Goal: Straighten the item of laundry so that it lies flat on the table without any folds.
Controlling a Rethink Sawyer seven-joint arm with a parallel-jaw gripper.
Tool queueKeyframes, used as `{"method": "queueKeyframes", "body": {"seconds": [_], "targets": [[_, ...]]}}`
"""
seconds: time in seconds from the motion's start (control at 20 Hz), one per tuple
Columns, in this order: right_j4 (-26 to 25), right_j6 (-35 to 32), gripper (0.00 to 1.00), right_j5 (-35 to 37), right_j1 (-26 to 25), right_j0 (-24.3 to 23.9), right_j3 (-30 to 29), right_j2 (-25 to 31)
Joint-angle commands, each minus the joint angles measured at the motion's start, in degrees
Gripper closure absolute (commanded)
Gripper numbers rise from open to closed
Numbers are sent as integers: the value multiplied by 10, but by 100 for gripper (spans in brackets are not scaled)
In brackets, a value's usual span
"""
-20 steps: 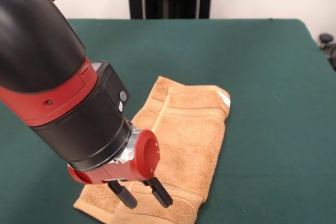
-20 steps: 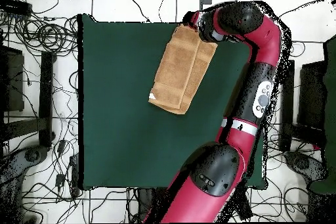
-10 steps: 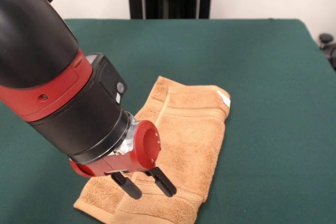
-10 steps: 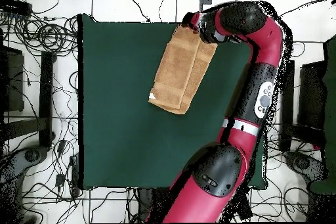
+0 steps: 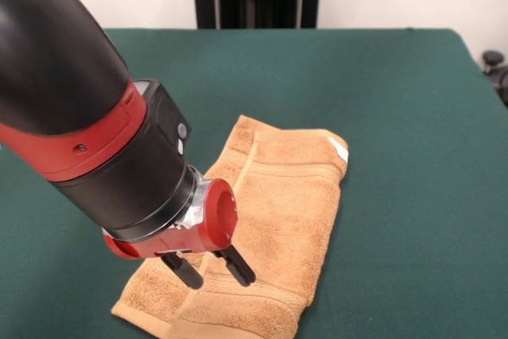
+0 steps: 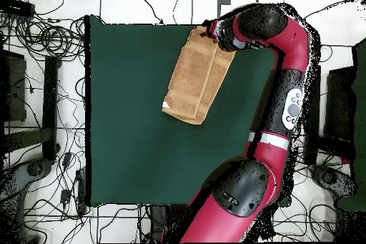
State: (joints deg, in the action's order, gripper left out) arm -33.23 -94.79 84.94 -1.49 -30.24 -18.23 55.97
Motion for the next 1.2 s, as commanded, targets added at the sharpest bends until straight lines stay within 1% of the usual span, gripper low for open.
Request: {"method": "queueKeyframes", "body": {"seconds": [0.05,0.2,0.3,0.5,0.65,0.8,1.0,1.2], "targets": [[14,44,0,-79,27,8,-149,-71],[9,33,0,-78,27,10,-151,-81],[0,30,0,-58,16,19,-125,-81],[-11,19,0,-40,-1,32,-96,-82],[-41,16,0,-52,-19,47,-59,-80],[-56,35,0,-52,-45,51,-27,-57],[-56,62,0,-60,-65,49,-13,-29],[-39,74,0,-52,-72,45,-15,-20]]}}
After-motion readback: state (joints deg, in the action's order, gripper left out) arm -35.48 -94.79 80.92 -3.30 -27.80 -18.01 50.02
